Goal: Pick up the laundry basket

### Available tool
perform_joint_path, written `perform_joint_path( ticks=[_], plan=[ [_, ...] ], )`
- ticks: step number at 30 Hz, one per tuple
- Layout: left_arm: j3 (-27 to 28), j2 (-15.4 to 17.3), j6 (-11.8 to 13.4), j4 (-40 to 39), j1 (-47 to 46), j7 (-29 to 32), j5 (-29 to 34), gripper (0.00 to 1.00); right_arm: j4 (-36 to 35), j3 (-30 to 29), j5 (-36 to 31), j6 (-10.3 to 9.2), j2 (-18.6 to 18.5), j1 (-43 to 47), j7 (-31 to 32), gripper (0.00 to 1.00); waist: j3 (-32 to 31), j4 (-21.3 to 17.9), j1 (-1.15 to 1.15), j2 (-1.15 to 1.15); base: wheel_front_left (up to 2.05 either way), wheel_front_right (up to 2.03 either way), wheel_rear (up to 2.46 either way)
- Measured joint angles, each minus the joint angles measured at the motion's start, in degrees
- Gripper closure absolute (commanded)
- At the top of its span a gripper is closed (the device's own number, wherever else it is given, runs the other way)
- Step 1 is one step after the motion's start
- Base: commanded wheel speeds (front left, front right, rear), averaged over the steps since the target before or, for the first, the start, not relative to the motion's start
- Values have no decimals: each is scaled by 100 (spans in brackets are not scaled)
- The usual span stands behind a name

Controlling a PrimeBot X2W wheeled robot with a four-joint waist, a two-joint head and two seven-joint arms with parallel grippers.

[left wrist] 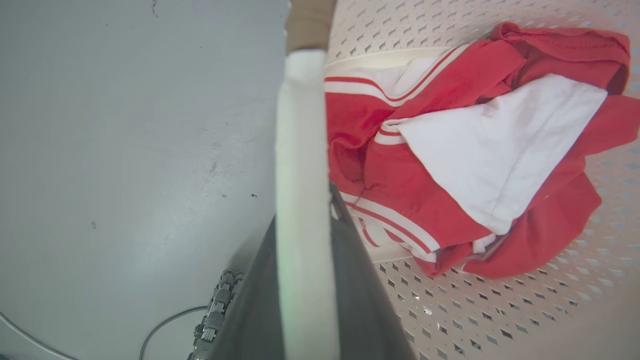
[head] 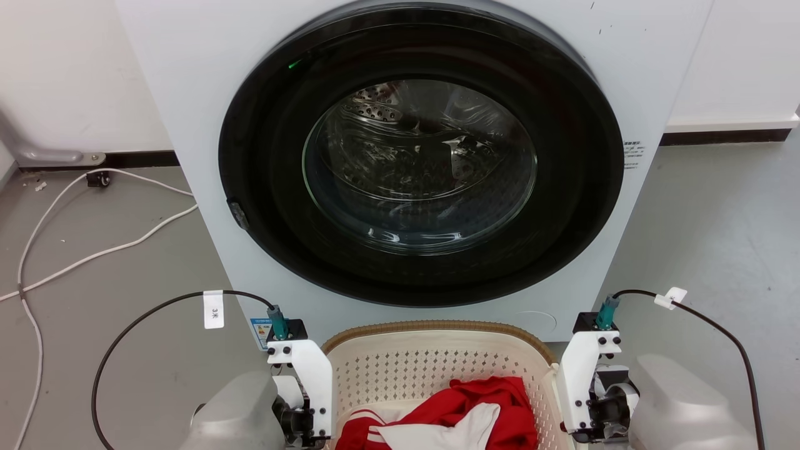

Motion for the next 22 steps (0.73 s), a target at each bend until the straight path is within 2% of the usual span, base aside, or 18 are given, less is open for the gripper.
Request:
perform_joint_path(
  ticks=[22],
  plan=[
    [-11,-19,-7,-1,1,8,-85,100,27,170,80,0,-33,-85,-32,100,15,-3,0,0,0,0,0]
  ],
)
